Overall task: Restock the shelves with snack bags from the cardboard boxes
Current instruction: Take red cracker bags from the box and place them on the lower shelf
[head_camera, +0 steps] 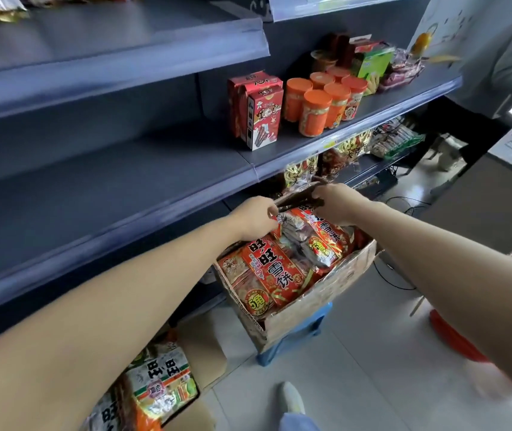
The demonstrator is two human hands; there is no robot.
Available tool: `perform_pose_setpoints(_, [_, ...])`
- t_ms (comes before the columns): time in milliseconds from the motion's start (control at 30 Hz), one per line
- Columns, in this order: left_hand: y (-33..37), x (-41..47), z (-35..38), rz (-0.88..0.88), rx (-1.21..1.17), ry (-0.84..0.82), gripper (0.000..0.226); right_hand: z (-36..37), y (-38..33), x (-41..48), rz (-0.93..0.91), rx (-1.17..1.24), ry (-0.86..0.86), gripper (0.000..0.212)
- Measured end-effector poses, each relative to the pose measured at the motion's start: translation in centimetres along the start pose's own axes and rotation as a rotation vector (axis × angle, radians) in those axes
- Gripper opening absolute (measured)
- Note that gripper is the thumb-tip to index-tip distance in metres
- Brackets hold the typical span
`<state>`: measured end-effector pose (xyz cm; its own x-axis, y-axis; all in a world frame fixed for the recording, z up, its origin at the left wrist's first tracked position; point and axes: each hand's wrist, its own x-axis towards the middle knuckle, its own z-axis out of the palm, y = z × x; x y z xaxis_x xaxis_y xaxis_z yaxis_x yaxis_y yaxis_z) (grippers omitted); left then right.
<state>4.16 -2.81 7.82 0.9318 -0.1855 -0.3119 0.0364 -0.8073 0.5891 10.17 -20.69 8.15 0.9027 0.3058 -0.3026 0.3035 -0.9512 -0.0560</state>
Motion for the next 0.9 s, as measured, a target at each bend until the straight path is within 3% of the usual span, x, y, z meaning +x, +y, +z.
perform_pose_setpoints(100, [1.3, 3.6, 3.1, -0.068, -0.013, -0.071, 0.032, 1.8, 3.6, 2.9, -0.003, 0.012, -0.058, 0.042])
perform_pose_setpoints(233, [2.0, 8.5, 6.9, -0.182, -0.089, -0.086, 0.011, 4.4, 7.8, 6.6, 0.002, 0.034, -0.123, 0.041])
perform_pose_setpoints(400, [1.5, 12.6, 10.4, -0.434, -0.289, -0.062, 0.023, 8.4, 11.5, 10.9, 0.032, 0.083, -0.231, 0.035])
perform_pose_setpoints(533, [0.5, 15.0, 12.3, -0.664, -0.497, -0.058, 0.021, 11.0, 12.6, 13.1, 0.068, 0.131, -0.318, 0.042])
perform_pose_setpoints(667, [0.3, 16.6, 13.4, -0.775, -0.669, -0.049, 0.058, 12.7, 13.1, 14.8, 0.224, 0.324, -0.397, 0.066])
perform_pose_setpoints(800, [0.5, 18.0, 13.6, -0.851, -0.788, -0.026, 0.063, 13.7, 13.0, 16.3, 0.333, 0.445, -0.445, 0.097])
perform_pose_setpoints(900, [0.2, 18.5, 13.9, -0.888, -0.825, -0.028, 0.069, 14.6, 12.6, 16.9, 0.363, 0.533, -0.483, 0.098])
